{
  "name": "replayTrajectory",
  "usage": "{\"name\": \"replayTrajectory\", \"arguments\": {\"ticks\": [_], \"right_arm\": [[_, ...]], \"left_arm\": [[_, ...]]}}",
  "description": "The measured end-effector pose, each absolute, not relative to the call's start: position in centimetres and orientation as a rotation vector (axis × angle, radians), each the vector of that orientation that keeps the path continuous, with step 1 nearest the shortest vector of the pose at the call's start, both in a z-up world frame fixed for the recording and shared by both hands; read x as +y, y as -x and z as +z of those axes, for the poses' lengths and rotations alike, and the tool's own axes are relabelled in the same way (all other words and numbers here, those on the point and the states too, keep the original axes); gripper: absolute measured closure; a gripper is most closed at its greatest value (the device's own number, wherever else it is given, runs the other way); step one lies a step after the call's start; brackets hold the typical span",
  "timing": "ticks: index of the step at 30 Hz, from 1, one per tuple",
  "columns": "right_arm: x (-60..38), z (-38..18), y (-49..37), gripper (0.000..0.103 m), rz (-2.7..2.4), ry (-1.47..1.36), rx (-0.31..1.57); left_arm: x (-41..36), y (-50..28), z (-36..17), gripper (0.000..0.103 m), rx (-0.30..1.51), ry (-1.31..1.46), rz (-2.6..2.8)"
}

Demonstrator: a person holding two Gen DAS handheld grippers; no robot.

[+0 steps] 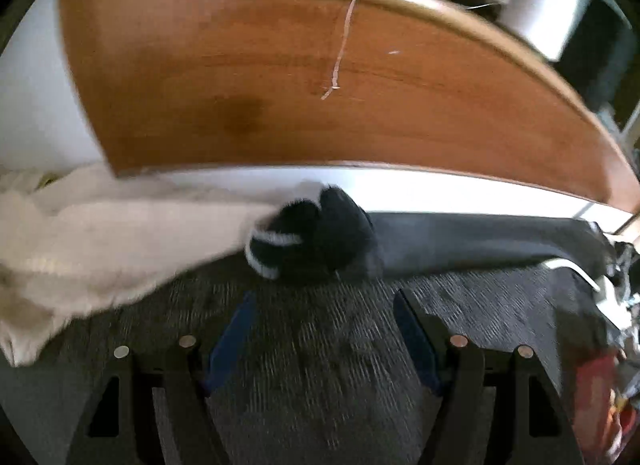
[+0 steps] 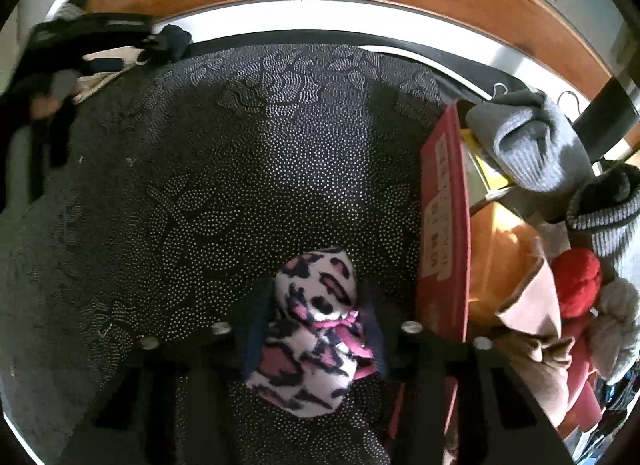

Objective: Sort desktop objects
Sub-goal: 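Grasp the black sock with left gripper while right holds the leopard plush, then carry both into the tray, left releasing black sock while right releases leopard plush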

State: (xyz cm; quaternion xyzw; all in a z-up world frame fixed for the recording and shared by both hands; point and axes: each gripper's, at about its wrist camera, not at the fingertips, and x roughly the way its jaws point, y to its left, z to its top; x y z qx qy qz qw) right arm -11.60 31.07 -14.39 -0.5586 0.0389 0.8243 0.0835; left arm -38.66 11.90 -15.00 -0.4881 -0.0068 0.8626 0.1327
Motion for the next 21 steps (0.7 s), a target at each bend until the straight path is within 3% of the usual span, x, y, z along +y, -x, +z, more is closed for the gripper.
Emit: {"name": "replayTrajectory", "arguments": {"ticks": [8,9,13,21], "right_arm": [[31.5,-12.1,10.3,0.067,2.530,1.576,0.208],[31.3,-11.6,10.1,0.068,2.544,1.560,0.211],[31.0,-9.5,9.2,0.070,2.592,1.487,0.240],[34.0,-5.8,5.2,0.071,2.591,1.357,0.372]], "left_arm": [[13.6,42.3,-16.9,0.030,-0.008,1.414,2.517],[13.6,42.4,-17.0,0.038,-0.010,1.417,2.520],[13.5,41.8,-17.0,0.047,-0.016,1.423,2.528],[14.2,35.7,-12.4,0.048,-0.045,1.316,2.498]]}}
